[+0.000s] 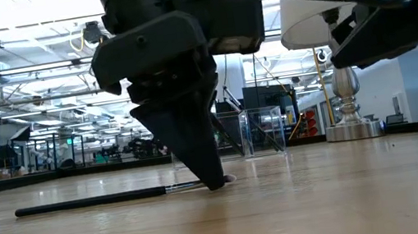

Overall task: Pick & Place Makeup Supplies
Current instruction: Put the makeup brush into the transparent organizer

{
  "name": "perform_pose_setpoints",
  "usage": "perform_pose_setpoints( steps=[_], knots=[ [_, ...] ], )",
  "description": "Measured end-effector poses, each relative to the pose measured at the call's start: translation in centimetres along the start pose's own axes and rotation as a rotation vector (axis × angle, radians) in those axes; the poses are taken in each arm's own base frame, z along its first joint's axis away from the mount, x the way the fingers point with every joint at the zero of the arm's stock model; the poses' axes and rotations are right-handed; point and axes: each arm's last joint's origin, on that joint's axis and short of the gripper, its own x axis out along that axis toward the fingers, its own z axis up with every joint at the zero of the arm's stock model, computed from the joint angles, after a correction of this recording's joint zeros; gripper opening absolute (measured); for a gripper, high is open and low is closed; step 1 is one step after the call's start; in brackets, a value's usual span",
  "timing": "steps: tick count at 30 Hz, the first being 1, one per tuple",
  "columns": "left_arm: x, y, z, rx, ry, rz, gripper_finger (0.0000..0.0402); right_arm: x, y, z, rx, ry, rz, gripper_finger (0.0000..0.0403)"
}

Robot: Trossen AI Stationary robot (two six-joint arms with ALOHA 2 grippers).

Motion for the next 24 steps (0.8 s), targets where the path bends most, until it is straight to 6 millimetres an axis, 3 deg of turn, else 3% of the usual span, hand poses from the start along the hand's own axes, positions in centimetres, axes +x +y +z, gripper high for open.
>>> perform_pose_setpoints(
  steps=[9,24],
  knots=[
    [0.1,0.2,0.1,0.0,-0.003,-0.018,0.0166,0.0,0.0,0.0,-0.002,0.002,0.0,0.0],
    [2.3,-0.6,-0.4,0.052,0.046,-0.074,0.0027,0.0,0.0,0.0,-0.002,-0.002,0.004,0.0]
  ],
)
